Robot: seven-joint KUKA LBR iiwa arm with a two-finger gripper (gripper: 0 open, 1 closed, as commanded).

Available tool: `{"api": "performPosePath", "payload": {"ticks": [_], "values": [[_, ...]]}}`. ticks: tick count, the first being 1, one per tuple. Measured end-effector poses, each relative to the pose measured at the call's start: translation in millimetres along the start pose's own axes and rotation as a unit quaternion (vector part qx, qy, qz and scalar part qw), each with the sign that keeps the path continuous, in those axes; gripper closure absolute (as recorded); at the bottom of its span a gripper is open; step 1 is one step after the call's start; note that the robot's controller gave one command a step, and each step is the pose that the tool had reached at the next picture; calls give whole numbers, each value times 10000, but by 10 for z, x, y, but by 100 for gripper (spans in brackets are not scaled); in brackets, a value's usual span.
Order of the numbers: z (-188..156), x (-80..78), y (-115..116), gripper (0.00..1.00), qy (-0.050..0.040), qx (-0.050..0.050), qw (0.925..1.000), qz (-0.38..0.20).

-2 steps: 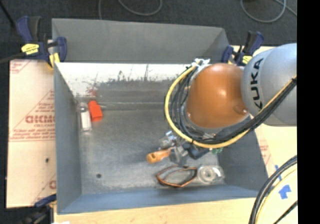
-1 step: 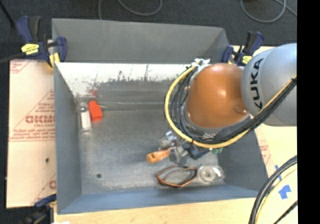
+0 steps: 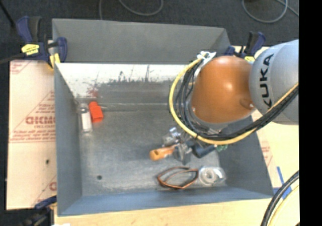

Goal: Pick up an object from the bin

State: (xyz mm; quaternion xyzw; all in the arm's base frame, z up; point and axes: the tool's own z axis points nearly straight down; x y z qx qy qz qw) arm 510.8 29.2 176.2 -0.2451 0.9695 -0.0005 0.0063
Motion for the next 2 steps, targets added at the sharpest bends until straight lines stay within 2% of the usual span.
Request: {"api": "performPosePath", "payload": {"ticks": [1, 2], "values": [[-460, -36, 13, 100, -24, 0, 10000, 81], [-460, -37, 13, 100, -24, 0, 10000, 82]]}}
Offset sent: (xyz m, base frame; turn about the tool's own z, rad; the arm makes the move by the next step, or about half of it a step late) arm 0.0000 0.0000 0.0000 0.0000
